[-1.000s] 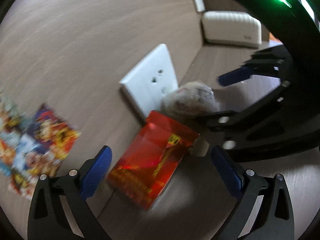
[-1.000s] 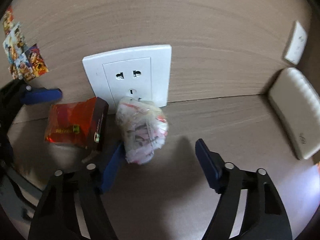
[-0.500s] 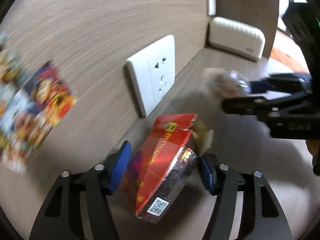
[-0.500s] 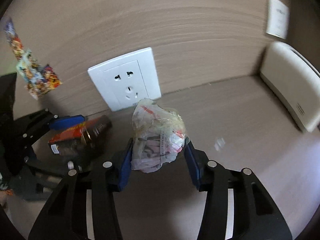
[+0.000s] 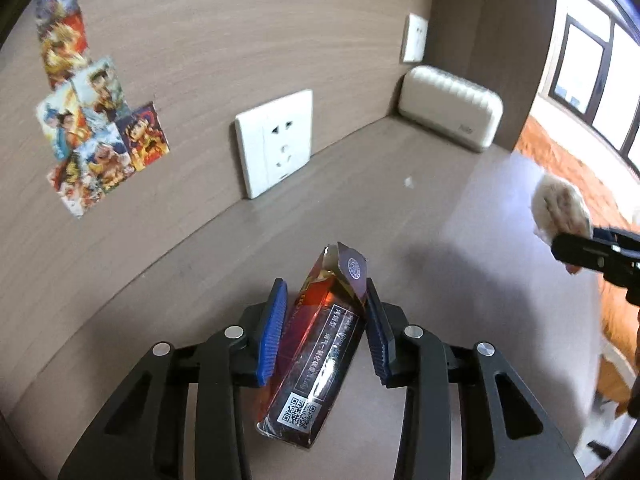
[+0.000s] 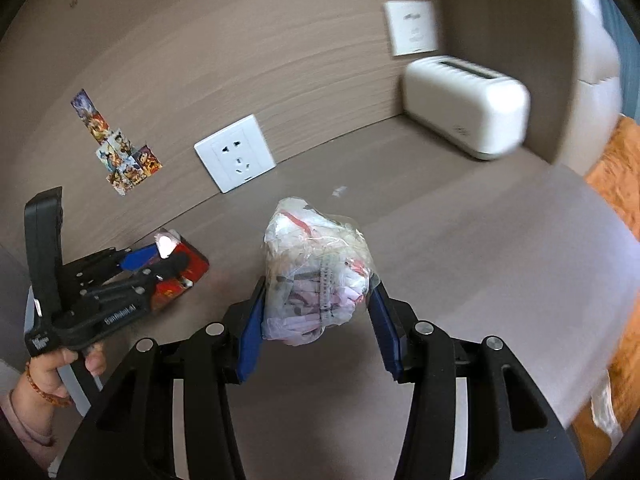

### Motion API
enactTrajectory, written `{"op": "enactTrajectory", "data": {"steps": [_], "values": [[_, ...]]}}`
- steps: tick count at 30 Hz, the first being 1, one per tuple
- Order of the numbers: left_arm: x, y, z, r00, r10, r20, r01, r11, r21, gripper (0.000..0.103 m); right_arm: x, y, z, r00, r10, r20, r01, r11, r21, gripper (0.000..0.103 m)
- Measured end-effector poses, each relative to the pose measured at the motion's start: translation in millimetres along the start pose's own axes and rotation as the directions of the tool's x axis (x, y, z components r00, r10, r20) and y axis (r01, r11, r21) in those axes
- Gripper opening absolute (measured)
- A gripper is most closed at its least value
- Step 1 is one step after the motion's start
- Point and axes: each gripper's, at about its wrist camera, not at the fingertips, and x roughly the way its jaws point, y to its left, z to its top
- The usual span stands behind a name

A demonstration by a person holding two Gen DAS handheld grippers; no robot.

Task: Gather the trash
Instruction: 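Carry the red box and plastic bag over the trash bin with both tools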

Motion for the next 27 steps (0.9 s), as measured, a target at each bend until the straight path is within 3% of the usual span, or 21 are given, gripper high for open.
{"op": "enactTrajectory", "data": {"steps": [6,12,18,27], "values": [[-29.5,-51.0,8.4,0.996,-0.082,0.027,0.081,0.996,0.045,0.037,-50.0,-32.0,-26.2,0.996,-0.081,0.048,0.078,0.995,0.055,0.050],[-34.7,-141.5,6.6,0.979,-0.203,0.006,0.198,0.964,0.178,0.037,-98.2,-78.5,-63.2,0.982,-0.186,0.045,0.178,0.974,0.140,0.050],[-30.1,-240.2,-6.9,0.944,-0.324,-0.066,0.328,0.895,0.303,0.037,-132.8,-123.4,-97.5,0.964,-0.265,0.032,0.250,0.938,0.241,0.050],[-26.7,-346.7,-38.0,0.891,-0.413,-0.189,0.453,0.781,0.430,0.037,-170.7,-180.2,-151.2,0.937,-0.350,-0.011,0.331,0.875,0.354,0.050]]}}
